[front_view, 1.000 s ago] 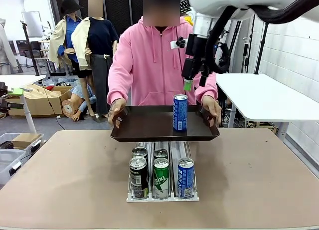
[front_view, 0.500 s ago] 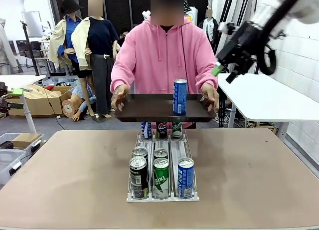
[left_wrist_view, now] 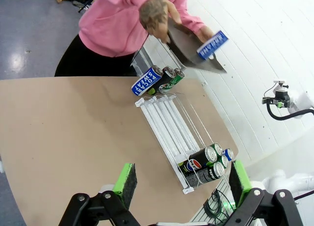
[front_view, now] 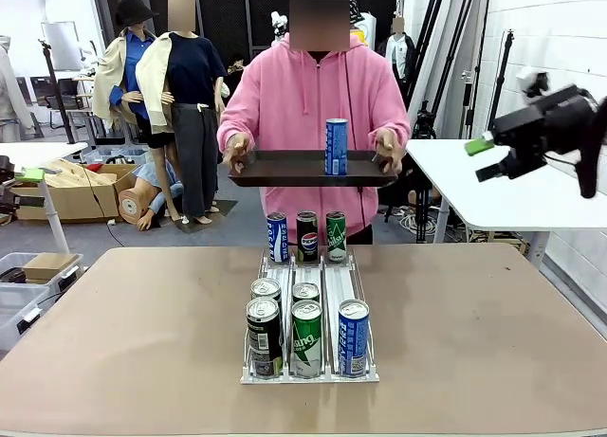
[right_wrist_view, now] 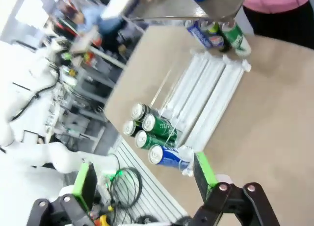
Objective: Retrieve and hand over the desired beverage to the person.
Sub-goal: Pick up another can of the same type that the person held from the Automatic Can Dispenser.
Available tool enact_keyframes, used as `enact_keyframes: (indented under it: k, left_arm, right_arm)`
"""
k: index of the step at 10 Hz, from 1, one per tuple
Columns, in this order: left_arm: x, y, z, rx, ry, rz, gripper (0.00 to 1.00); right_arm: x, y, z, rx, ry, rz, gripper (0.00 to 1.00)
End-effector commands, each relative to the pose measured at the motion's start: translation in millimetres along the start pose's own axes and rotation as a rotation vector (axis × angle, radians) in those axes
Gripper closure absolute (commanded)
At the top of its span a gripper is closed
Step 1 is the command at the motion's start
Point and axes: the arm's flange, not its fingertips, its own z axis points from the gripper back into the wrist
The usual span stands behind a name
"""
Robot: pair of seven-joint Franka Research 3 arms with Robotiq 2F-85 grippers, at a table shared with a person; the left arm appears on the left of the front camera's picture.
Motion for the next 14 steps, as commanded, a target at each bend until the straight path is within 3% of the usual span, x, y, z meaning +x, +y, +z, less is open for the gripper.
enact_keyframes:
  k: [1, 5, 10, 14]
  left_arm:
    - [1, -2, 1, -0.007, -0.007, 0.005, 0.0]
    - [1, -2, 1, -0.007, -0.007, 0.005, 0.0]
    - [1, -2, 1, -0.007, -0.007, 0.005, 0.0]
    - [1, -2, 1, -0.007, -0.007, 0.005, 0.0]
  right_arm:
    - [-23, -31, 13, 0.128, -0.081, 0.006, 0.0]
    - [-52, -78, 39, 0.222, -0.169, -0.053, 0.0]
    - [-66, -124, 42, 0.27, -0.106, -0.146, 0.0]
    - [-72, -140, 46, 0.298, -0.086, -0.116, 0.0]
